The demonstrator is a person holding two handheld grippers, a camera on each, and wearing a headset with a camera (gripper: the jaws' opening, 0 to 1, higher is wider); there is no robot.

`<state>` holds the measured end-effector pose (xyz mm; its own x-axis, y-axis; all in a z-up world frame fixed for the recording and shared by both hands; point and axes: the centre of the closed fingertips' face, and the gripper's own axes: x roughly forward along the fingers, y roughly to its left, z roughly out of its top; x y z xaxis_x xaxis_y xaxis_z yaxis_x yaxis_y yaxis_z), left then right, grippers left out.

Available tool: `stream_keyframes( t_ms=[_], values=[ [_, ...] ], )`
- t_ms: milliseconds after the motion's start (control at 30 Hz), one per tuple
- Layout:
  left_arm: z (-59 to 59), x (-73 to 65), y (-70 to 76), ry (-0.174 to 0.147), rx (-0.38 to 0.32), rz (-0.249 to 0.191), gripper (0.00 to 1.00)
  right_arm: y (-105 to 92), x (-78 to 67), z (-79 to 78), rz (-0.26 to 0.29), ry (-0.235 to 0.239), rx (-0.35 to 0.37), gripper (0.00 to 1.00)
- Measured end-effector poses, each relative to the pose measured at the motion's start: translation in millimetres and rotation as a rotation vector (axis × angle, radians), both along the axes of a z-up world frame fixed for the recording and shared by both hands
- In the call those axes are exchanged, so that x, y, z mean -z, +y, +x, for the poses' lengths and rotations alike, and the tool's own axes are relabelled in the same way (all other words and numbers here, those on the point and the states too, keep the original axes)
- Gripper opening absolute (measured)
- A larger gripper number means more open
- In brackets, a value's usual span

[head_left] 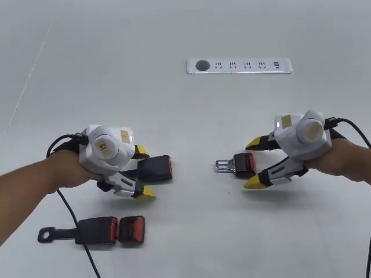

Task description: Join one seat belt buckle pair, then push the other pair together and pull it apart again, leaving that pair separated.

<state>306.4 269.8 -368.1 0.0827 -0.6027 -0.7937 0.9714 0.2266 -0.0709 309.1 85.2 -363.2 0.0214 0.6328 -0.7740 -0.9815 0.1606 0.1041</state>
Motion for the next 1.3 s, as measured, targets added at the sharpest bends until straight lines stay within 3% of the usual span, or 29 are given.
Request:
stream_keyframes(
  t_ms=[100,167,200,300,367,400,433,867,1300],
  values=[
    [3.0,0.0,0.5,-0.009,-0.002,0.007,0.55,-0.2,1.8,-1.0,-0.011,-0.004,-0.024,0.54],
    [8.9,3.6,5.3,-0.065,0.048,0.040,0.50,-1.8,3.2,2.1,-0.018,-0.011,-0.024,0.50],
    [7.3,2.9,3.1,-0.051,0.046,0.028,0.47,-2.5,3.7,3.6,-0.023,-0.017,-0.026,0.48],
    [10.7,2.9,5.2,-0.053,0.044,0.039,0.44,-3.8,5.1,6.8,-0.042,-0.041,-0.029,0.37],
    [11.3,2.8,6.1,-0.046,0.053,0.039,0.37,-4.1,5.6,7.0,-0.044,-0.040,-0.029,0.36],
    [12.3,3.0,5.4,-0.061,0.064,0.043,0.34,-3.9,5.8,7.1,-0.043,-0.043,-0.032,0.36],
    [11.6,4.2,5.2,-0.048,0.068,0.048,0.34,-3.5,5.6,7.1,-0.042,-0.045,-0.035,0.36],
    [11.5,3.9,3.7,-0.047,0.185,0.088,0.34,-7.6,8.8,9.0,-0.060,-0.049,-0.095,0.35],
    [11.8,2.2,2.9,-0.044,0.193,0.097,0.33,-1.0,6.6,5.5,-0.083,-0.049,-0.104,0.35]
  ],
)
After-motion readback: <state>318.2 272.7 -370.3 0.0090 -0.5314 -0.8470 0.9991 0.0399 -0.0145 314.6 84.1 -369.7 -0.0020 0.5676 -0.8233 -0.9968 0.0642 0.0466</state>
